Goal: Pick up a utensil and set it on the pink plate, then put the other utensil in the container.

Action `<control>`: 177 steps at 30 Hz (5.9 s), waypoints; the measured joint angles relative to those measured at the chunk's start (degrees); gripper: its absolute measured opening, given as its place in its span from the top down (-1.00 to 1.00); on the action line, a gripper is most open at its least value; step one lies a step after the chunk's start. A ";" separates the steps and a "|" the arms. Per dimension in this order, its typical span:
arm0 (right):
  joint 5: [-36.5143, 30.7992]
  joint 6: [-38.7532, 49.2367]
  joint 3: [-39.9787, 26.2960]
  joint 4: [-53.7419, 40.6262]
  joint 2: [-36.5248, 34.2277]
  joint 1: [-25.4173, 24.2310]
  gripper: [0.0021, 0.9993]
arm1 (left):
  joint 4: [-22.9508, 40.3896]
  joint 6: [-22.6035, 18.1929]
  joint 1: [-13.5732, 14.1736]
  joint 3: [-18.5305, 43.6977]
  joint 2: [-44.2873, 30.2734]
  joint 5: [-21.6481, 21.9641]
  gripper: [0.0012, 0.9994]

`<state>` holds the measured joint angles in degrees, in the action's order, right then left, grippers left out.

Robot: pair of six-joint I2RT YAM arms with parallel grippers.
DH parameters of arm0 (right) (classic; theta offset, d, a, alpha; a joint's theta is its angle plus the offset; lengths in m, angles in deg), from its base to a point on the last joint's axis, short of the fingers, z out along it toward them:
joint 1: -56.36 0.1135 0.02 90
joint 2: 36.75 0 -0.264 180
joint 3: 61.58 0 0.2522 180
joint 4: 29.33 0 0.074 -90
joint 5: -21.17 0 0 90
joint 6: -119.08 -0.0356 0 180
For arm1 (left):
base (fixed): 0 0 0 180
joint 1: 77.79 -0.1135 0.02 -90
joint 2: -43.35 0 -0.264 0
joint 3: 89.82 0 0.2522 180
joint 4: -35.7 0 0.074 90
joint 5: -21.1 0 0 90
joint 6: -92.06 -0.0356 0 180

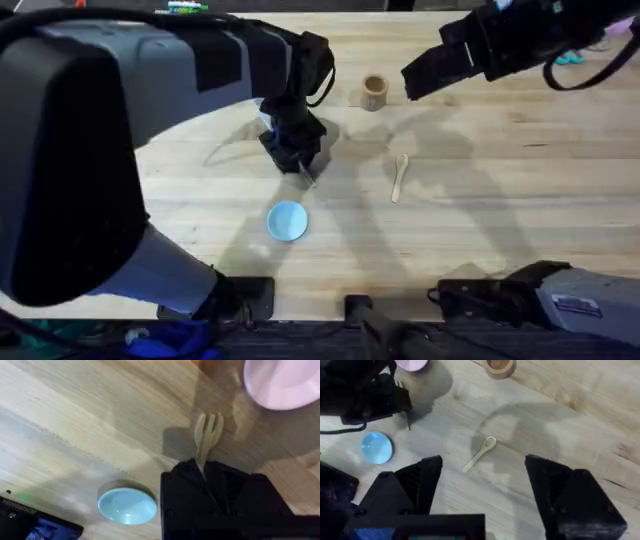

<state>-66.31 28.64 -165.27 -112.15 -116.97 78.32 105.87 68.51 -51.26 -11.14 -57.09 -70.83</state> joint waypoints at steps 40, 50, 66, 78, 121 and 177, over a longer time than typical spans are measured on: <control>0.00 0.02 0.00 0.01 -0.01 0.00 -0.99 | 5.61 1.46 -2.30 -0.14 9.51 0.50 0.92; 0.00 0.02 0.00 0.09 -0.01 0.00 -0.99 | 6.42 -4.74 -5.90 7.53 9.51 2.17 0.92; -0.01 0.02 0.00 0.24 0.00 0.00 -0.99 | 10.46 -12.82 -10.83 20.35 1.66 4.35 0.92; 0.00 0.02 0.00 0.24 -0.01 0.00 -0.99 | 9.50 -14.91 -10.83 23.54 -6.16 4.59 0.92; 0.00 0.02 0.00 0.04 -0.01 0.00 -0.99 | 5.32 -21.52 -8.08 23.76 -12.12 4.76 0.92; -0.24 1.14 0.00 -1.25 -0.01 0.00 -0.99 | 22.79 -25.51 -12.01 41.63 -13.18 6.28 -0.99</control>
<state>-66.55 29.77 -165.27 -113.40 -116.98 78.32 128.66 43.01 -63.27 30.49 -70.27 -64.56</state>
